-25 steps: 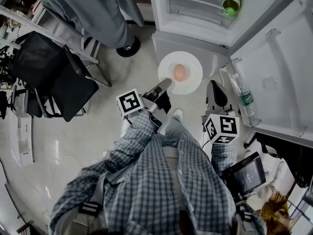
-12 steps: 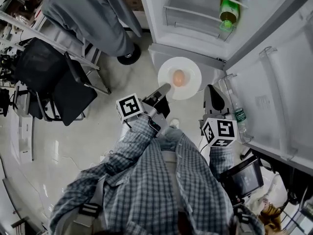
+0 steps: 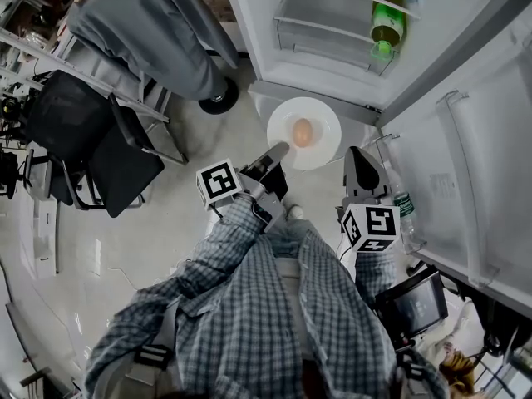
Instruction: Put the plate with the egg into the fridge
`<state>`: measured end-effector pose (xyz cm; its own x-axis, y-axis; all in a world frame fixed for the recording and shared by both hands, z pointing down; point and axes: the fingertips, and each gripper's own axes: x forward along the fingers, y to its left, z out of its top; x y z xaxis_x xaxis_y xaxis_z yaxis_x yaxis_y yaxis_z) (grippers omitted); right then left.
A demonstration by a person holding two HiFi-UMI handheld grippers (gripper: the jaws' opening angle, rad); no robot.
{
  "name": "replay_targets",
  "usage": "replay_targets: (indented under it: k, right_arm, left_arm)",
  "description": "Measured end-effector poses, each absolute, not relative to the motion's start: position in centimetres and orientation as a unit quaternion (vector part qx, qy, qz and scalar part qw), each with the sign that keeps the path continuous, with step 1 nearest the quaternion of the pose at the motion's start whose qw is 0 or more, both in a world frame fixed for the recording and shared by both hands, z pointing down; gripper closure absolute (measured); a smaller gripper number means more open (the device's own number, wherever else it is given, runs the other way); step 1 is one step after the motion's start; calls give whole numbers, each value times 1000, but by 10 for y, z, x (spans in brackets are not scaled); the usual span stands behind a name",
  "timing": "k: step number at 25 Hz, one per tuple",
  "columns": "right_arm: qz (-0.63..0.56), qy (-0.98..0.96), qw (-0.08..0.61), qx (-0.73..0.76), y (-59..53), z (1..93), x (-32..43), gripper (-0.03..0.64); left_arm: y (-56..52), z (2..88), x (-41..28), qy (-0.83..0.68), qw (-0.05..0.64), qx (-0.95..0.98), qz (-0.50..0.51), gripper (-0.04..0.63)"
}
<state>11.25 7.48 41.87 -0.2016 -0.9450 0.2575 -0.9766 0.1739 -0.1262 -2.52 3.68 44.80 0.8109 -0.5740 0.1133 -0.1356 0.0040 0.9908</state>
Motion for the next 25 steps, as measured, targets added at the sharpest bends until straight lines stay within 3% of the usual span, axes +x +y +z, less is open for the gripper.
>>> replay_targets:
  k: [25]
  right_arm:
    - [103,-738,71,663,-52,404,144,609]
  left_arm:
    - [-108,447,22,-209,668,696,-158,569]
